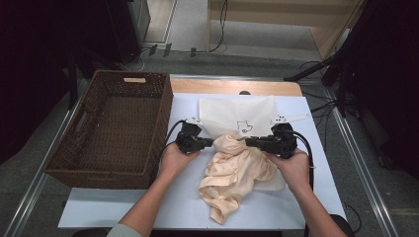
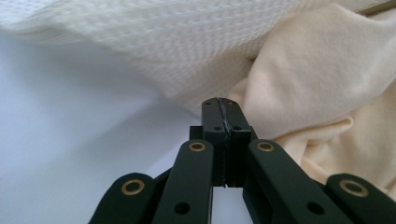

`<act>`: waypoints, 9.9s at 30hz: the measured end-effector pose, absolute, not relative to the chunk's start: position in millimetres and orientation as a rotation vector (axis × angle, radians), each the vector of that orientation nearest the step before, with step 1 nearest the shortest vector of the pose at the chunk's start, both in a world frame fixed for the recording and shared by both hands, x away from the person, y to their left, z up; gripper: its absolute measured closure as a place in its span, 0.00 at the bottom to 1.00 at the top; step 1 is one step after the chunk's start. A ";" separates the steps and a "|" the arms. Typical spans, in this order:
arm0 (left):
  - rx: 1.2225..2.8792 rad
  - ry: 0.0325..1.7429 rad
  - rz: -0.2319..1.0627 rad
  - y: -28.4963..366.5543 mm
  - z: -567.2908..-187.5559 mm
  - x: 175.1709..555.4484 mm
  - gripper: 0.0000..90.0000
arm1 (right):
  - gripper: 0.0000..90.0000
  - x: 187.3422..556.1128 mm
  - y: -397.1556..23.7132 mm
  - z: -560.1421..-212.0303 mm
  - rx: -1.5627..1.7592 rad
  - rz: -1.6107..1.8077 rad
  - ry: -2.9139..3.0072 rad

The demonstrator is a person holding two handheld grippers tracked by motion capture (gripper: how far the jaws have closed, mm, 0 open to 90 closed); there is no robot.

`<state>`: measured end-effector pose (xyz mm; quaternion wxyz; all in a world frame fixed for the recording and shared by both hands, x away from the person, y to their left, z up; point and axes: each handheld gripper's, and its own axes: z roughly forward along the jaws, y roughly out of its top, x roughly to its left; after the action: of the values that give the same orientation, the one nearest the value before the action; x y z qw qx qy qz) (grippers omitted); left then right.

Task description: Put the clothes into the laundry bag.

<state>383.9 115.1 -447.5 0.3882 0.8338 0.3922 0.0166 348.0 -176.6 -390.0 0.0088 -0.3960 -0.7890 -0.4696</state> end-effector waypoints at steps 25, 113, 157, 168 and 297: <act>2.114 0.817 -0.018 50.7 -430.8 351.2 1.00 | 0.97 352.4 -171.2 -394.7 -1.258 -1.458 -2.454; 2.208 0.899 -0.036 131.3 -466.5 239.1 1.00 | 0.96 359.0 -164.0 -397.6 -1.200 -1.434 -2.512; 2.015 0.813 0.183 75.0 -412.1 290.6 1.00 | 0.97 338.3 -148.0 -378.9 -1.115 -1.468 -2.485; 2.049 0.818 0.201 68.2 -401.0 299.0 1.00 | 0.97 343.2 -153.5 -379.3 -1.163 -1.495 -2.413; 2.248 0.882 0.030 92.9 -390.4 365.2 1.00 | 0.97 357.0 -190.9 -388.4 -1.196 -1.505 -2.398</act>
<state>365.2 92.9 -390.4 0.3554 0.8700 0.3415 0.0115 357.0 -190.9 -388.4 0.0340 -0.3889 -0.7799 -0.4892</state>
